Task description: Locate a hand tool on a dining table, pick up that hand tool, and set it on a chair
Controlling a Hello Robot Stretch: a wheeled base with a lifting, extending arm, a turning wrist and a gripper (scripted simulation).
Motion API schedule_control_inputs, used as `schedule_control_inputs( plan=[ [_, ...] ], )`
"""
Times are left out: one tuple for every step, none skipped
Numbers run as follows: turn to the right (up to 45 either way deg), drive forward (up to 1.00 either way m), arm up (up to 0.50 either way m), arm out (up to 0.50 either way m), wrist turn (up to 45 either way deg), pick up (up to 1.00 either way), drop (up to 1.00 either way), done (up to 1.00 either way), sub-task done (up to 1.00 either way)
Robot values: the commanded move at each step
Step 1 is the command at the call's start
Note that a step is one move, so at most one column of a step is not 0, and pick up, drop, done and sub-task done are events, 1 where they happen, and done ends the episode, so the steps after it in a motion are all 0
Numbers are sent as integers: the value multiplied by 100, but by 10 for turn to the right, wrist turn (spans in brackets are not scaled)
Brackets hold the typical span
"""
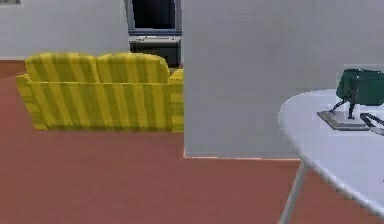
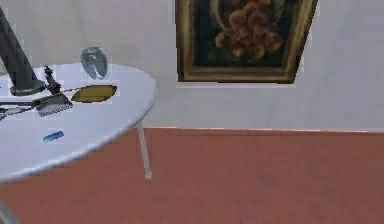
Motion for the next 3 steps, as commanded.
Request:
schedule_control_inputs(
  plan=[
    [0,15,0,0,0,0,0,0,0],
    [-450,0,0,0,0,0,0,0,0],
    [-330,0,0,0,0,0,0,0,0]
  ],
)
